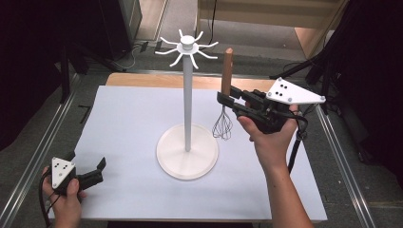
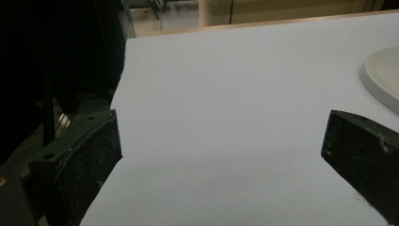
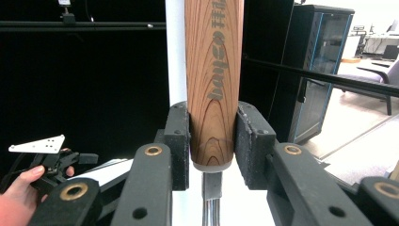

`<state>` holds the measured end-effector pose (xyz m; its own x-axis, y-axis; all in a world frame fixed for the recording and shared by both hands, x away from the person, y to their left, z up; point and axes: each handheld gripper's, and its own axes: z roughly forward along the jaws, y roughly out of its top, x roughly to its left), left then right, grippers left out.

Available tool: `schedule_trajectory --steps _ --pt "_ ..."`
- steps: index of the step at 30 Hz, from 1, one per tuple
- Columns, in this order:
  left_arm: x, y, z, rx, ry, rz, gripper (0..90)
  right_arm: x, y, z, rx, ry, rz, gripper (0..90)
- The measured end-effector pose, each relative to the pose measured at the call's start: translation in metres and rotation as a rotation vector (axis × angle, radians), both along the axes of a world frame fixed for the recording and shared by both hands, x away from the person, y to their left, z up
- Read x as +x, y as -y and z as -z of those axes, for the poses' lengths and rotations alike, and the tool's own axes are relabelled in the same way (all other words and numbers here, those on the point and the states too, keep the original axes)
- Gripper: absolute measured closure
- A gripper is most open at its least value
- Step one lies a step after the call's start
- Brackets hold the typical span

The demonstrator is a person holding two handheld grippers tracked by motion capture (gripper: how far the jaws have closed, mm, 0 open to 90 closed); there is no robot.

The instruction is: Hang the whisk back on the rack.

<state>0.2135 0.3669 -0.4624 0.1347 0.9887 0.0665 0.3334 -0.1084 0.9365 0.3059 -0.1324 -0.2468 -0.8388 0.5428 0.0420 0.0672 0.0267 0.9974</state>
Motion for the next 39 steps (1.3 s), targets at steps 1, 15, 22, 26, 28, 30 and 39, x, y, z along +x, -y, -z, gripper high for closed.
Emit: schedule_trajectory --steps 1,15,22,26,28,30,39 --pt "0.0 0.0 0.0 0.001 -0.001 0.0 0.0 0.0 -0.001 0.0 0.0 0.0 -0.001 70.3" --pt "0.0 0.0 0.0 -0.001 0.0 0.002 0.0 0.002 -0.011 -0.003 0.002 0.001 -0.013 70.3" --pt "0.0 0.0 0.0 0.0 -0.002 0.002 0.0 0.003 -0.018 -0.002 0.005 0.006 -0.021 70.3" --pt "0.0 0.0 0.0 -0.004 -0.001 0.004 0.0 0.003 -0.02 -0.003 0.006 0.008 -0.028 70.3" --pt "0.0 0.0 0.0 -0.004 0.001 0.004 0.0 0.003 -0.022 -0.003 0.007 0.007 -0.028 70.3" --pt "0.0 -0.001 0.0 -0.005 -0.001 0.005 0.0 0.003 -0.023 -0.003 0.006 0.008 -0.03 70.3" --pt "0.0 -0.001 0.0 -0.008 -0.001 0.004 0.0 0.005 -0.029 0.002 0.011 0.01 -0.025 70.3"
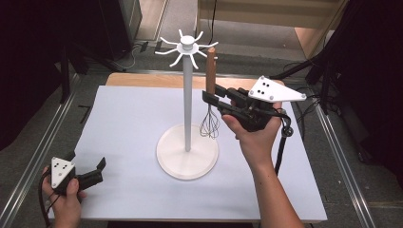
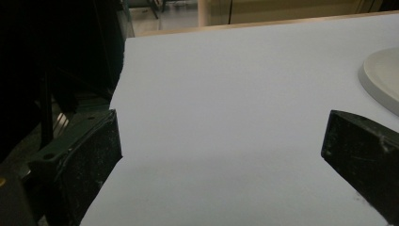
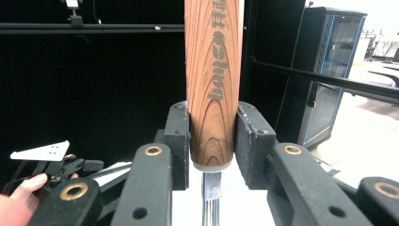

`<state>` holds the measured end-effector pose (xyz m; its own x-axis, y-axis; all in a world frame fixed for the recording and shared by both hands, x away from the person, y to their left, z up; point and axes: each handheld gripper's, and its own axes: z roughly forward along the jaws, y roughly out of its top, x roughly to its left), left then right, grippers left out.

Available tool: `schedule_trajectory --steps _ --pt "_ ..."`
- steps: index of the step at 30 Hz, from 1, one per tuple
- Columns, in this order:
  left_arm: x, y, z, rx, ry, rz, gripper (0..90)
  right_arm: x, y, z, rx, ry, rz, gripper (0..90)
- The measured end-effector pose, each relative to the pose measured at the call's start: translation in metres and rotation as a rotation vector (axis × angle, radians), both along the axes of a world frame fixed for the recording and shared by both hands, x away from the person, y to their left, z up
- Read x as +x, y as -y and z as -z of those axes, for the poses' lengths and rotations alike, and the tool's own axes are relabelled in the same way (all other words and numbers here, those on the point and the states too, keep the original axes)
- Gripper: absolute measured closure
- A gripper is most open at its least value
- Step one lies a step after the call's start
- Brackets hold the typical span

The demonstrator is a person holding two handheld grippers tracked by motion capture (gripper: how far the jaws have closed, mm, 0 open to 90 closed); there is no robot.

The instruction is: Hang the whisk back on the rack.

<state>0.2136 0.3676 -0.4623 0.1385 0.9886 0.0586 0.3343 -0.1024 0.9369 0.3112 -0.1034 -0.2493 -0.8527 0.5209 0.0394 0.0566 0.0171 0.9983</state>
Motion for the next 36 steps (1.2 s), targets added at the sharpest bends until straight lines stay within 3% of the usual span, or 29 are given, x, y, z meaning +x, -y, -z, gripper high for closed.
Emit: schedule_trajectory --steps 15,32,36 --pt "0.0 0.0 0.0 -0.001 -0.001 -0.001 0.0 0.003 -0.006 0.009 0.035 0.017 0.023 70.4" --pt "0.0 -0.001 0.0 -0.006 -0.001 -0.005 0.0 0.0 -0.015 0.016 0.017 0.047 0.09 70.2" --pt "0.0 -0.001 0.0 -0.009 0.002 -0.006 0.0 0.001 -0.012 0.017 0.035 0.034 0.055 69.3"
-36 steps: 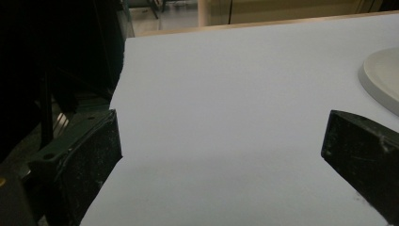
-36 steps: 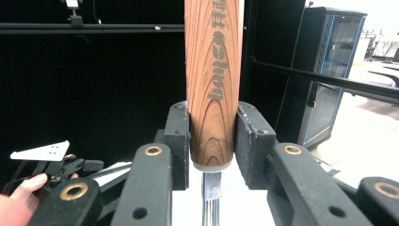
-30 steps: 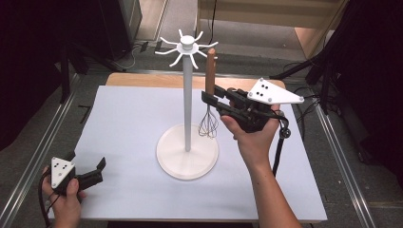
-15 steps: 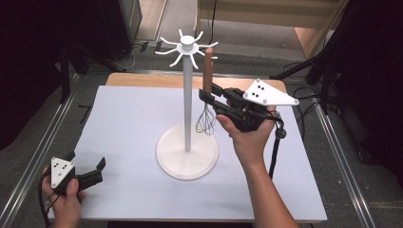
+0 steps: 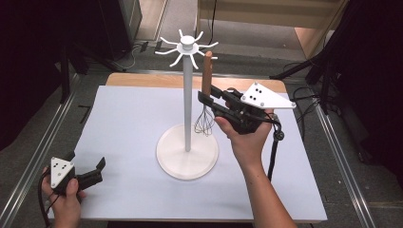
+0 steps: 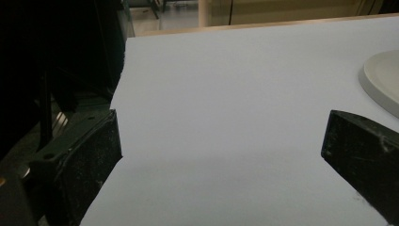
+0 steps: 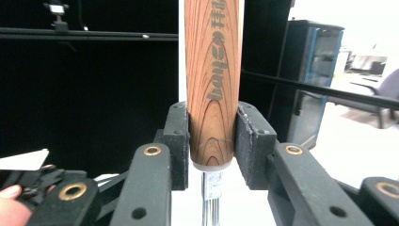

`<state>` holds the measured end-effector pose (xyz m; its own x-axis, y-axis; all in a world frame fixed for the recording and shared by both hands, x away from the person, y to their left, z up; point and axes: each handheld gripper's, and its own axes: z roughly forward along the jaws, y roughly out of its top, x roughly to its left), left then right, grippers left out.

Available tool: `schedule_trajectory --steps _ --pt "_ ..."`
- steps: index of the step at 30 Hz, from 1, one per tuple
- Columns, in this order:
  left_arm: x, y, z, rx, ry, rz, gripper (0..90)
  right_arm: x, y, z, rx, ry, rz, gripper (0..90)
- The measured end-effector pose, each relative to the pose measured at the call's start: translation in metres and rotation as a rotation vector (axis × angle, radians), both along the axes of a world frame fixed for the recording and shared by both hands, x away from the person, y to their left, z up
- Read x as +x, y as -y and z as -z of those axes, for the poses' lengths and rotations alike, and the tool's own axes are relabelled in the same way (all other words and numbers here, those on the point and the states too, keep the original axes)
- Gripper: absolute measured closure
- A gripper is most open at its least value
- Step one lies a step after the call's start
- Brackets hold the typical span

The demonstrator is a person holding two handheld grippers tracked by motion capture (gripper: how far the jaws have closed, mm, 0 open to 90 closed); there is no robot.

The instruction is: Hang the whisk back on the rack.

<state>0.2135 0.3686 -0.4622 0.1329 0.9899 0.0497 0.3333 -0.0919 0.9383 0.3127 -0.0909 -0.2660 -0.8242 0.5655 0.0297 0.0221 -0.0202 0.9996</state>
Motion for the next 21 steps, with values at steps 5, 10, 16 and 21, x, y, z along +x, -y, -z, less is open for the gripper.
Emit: schedule_trajectory --steps 5,10,16,21 --pt "0.0 -0.001 0.0 -0.008 0.002 0.002 0.0 0.0 0.006 -0.001 0.005 -0.018 -0.019 54.2" --pt "0.0 0.0 0.0 -0.004 0.002 0.001 0.0 -0.001 0.015 0.001 0.001 -0.02 0.002 33.6" --pt "0.0 0.0 0.0 0.0 0.001 0.0 0.0 -0.005 0.024 0.009 -0.039 -0.061 0.094 4.4" --pt "0.0 0.0 0.0 0.0 0.001 0.0 0.0 -0.009 0.035 0.019 -0.052 -0.079 0.172 0.0"
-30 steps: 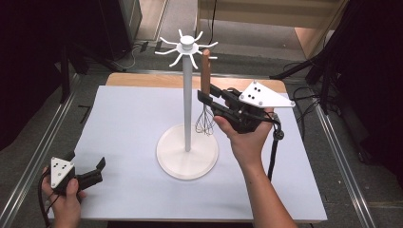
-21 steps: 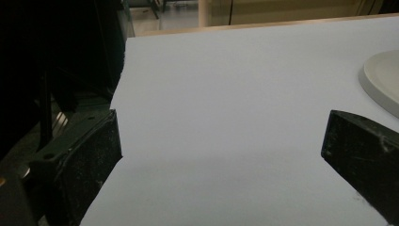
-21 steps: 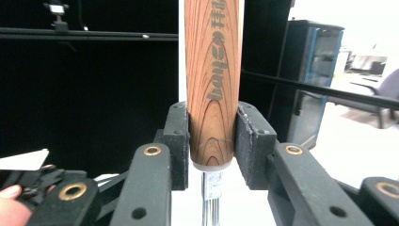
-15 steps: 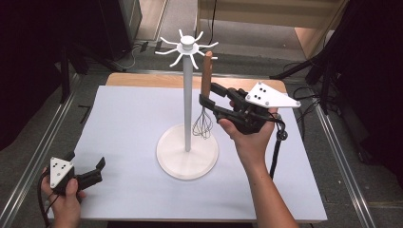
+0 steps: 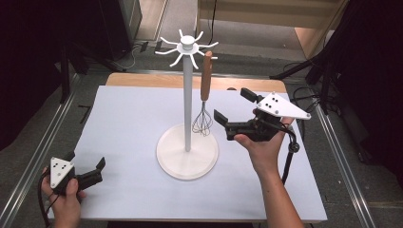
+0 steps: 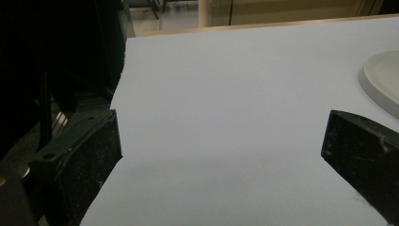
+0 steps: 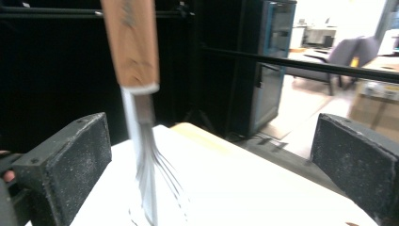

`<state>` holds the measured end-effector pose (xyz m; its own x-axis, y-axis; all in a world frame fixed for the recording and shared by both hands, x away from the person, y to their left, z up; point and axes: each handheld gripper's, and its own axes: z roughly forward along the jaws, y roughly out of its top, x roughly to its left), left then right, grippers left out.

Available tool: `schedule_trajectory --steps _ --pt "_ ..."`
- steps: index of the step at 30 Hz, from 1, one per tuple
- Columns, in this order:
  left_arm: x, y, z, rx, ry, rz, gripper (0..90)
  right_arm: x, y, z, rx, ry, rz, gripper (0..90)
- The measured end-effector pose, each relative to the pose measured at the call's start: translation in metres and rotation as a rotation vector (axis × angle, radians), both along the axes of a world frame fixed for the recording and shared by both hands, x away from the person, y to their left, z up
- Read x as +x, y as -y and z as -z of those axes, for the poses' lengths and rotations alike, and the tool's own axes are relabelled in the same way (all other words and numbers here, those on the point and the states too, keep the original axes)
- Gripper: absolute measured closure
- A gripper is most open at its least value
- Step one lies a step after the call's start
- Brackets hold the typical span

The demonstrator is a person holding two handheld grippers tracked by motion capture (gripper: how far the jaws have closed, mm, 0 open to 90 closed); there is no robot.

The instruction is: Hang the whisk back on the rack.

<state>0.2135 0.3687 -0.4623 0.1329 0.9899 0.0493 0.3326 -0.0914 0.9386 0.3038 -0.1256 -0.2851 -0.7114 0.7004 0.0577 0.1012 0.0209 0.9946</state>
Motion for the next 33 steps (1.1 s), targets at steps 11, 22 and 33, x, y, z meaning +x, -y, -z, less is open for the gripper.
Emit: schedule_trajectory --steps 11,22,33 --pt "0.0 0.0 0.0 0.0 0.0 0.0 0.0 -0.003 0.026 0.025 -0.009 -0.018 0.065 0.0" --pt "0.0 0.0 0.0 0.004 -0.002 -0.002 0.0 -0.005 0.046 0.058 -0.015 -0.059 0.103 0.0" --pt "0.0 0.0 0.0 0.01 -0.002 -0.001 0.0 -0.008 0.063 0.088 -0.025 -0.106 0.145 0.0"
